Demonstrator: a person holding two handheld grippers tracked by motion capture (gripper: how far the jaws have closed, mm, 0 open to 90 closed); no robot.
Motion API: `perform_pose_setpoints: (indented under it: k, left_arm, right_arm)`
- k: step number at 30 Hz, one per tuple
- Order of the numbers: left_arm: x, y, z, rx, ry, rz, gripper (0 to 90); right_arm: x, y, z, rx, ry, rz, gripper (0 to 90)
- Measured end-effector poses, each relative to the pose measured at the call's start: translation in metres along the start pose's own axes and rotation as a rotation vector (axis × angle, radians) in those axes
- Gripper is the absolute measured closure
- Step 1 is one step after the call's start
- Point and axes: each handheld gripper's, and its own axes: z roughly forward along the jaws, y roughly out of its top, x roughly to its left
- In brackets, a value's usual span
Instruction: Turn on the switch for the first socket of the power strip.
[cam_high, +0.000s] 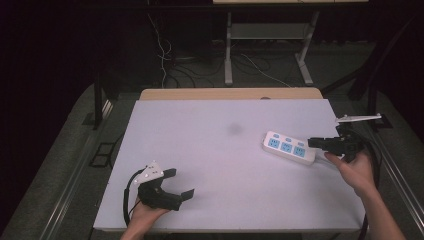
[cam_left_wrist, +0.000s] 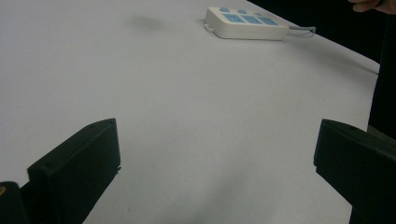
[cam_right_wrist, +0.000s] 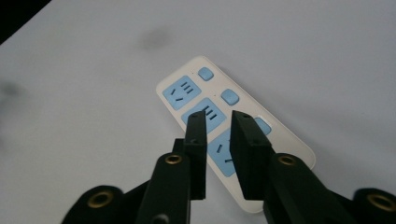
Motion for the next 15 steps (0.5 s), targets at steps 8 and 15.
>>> perform_pose_setpoints:
  k: [8,15]
  left_arm:
    - [0.0,0.0,0.0,0.0,0.0,-0.001,0.0]
    - [0.0,0.0,0.0,-0.001,0.002,-0.001,0.0]
  right_arm:
    - [0.01,-0.008,-0.006,-0.028,0.004,0.015,35.0]
    - [0.024,-0.018,-0.007,-0.053,0.028,-0.009,0.5]
